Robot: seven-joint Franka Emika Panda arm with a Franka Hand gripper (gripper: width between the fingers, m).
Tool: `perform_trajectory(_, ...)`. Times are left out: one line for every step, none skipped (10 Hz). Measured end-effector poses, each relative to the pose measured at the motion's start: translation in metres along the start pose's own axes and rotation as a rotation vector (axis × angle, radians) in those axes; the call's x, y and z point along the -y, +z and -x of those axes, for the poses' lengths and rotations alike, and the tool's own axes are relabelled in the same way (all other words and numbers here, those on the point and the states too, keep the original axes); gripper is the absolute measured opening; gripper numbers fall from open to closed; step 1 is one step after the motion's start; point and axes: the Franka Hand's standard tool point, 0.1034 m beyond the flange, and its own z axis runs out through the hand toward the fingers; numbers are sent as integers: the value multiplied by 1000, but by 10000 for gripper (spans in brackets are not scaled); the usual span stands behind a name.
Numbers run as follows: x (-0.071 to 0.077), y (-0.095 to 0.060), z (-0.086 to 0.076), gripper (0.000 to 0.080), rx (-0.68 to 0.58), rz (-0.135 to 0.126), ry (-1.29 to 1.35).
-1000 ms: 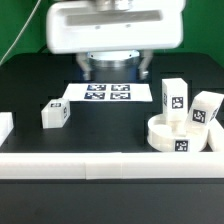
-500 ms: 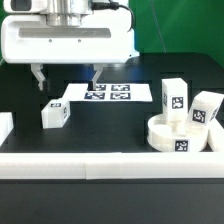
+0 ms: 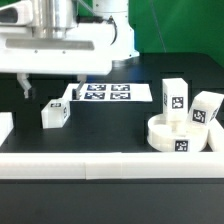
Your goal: Assemble stool
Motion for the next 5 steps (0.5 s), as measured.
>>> perform_trajectory(0, 5, 2, 649, 12, -2, 0)
perform_trajectory(0, 4, 1, 649, 11, -2, -1)
perform_trajectory(0, 4, 1, 649, 13, -3, 1)
perform_trajectory(8, 6, 6, 649, 87, -39, 18)
perform_trajectory(10, 6, 6, 649, 186, -71, 29)
